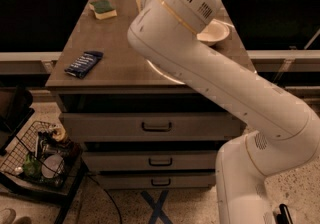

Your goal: Place coke can upright

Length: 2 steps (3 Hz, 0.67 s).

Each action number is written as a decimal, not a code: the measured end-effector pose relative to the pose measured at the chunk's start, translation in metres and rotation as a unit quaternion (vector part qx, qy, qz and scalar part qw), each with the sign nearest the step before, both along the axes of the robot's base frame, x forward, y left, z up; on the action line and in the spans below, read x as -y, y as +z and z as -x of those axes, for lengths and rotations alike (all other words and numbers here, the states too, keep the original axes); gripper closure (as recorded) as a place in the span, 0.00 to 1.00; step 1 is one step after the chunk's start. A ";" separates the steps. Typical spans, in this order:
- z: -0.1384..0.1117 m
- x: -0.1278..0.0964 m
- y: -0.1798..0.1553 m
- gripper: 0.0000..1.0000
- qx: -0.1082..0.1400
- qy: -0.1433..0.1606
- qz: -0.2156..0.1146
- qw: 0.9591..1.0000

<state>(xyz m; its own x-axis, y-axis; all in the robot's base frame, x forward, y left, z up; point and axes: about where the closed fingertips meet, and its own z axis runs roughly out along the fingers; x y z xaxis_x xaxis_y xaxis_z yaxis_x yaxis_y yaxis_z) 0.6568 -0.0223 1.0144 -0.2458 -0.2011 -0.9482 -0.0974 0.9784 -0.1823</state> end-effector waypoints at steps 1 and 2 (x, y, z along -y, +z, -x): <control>0.011 0.000 -0.007 1.00 0.008 -0.017 0.034 0.999; 0.011 0.000 -0.007 1.00 0.008 -0.017 0.034 0.999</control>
Offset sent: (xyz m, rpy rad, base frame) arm -0.0124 -0.0020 -0.0059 -0.0632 -0.0126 -0.0374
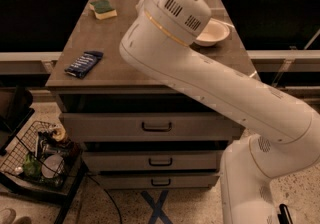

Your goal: Place coke can upright

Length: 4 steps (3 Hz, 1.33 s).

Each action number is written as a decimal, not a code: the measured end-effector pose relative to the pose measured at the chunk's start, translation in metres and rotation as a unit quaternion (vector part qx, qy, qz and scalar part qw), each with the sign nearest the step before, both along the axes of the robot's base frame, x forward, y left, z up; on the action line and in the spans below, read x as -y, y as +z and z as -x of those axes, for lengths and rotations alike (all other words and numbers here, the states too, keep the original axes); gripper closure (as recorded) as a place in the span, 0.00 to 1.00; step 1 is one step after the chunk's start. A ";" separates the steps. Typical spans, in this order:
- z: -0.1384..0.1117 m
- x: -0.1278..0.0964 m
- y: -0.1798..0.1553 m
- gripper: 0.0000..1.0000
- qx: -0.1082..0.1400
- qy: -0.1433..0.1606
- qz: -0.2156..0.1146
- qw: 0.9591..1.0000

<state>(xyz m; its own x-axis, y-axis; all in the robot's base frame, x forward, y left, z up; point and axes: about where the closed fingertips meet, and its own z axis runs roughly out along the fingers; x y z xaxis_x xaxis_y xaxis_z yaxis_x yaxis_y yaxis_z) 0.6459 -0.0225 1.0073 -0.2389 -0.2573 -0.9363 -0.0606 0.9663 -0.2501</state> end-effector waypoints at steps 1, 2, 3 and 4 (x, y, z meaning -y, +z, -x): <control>0.004 -0.006 -0.006 1.00 0.008 -0.022 -0.023 0.999; 0.015 -0.024 -0.023 1.00 0.046 -0.059 -0.064 0.995; 0.026 -0.039 -0.035 1.00 0.087 -0.077 -0.109 0.987; 0.040 -0.062 -0.067 1.00 0.112 -0.070 -0.116 0.984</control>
Offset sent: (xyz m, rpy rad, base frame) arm -0.0435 0.0367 -0.0485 0.3643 -0.2148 -0.2846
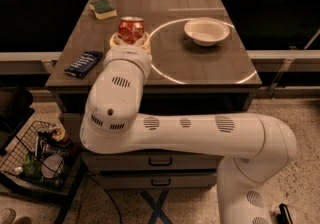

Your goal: Place coke can upright

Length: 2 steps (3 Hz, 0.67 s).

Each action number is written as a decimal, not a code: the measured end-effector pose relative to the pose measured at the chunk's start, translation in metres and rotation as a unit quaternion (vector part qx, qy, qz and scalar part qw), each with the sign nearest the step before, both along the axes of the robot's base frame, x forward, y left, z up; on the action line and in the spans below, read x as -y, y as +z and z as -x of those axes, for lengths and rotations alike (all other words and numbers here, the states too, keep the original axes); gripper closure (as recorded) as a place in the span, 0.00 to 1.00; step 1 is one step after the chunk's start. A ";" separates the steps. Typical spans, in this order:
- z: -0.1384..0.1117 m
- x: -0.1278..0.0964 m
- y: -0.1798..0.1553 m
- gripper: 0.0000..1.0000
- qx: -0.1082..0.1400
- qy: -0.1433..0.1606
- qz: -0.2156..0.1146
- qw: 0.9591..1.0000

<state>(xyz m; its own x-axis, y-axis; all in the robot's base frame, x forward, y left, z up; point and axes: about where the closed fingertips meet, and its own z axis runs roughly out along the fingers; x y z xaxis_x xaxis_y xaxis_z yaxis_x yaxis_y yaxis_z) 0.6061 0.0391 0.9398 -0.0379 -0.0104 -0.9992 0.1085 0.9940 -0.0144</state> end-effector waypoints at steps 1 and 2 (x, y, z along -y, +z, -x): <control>-0.005 -0.008 0.001 1.00 0.003 0.013 0.011 1.000; -0.011 -0.013 -0.010 1.00 0.008 0.012 0.023 1.000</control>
Offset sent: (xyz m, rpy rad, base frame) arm 0.0031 0.0084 -0.0276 -0.0327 -0.0208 -0.0203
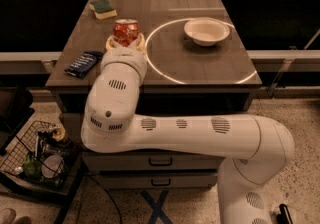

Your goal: Place coke can upright

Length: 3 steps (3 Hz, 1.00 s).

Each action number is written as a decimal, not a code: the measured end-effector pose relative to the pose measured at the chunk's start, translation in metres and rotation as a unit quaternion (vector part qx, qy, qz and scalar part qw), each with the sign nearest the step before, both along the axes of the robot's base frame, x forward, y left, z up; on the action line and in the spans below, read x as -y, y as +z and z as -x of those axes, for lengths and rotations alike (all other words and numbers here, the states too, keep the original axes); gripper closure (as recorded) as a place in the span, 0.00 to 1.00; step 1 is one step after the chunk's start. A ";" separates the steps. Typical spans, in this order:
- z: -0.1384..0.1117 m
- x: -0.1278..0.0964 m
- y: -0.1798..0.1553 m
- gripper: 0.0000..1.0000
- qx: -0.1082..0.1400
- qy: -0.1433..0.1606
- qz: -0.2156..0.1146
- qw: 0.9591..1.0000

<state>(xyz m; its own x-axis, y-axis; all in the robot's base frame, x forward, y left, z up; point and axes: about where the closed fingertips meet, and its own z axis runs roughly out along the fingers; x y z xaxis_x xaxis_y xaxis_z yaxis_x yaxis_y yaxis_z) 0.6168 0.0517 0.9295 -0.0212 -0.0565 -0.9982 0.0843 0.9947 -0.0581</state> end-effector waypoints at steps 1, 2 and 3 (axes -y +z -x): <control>-0.011 0.001 -0.016 1.00 0.021 -0.012 -0.003 1.000; -0.021 0.005 -0.021 1.00 0.056 -0.023 -0.009 0.998; -0.028 0.008 -0.025 1.00 0.083 -0.029 -0.010 0.996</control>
Offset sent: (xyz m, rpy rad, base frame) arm 0.0199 -0.0153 -0.0260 0.1085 -0.2089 -0.0881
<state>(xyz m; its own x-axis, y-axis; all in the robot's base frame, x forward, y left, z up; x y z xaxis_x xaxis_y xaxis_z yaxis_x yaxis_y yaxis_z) 0.6444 0.0436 0.9042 0.1411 -0.0409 -0.9892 0.1484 0.9887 -0.0197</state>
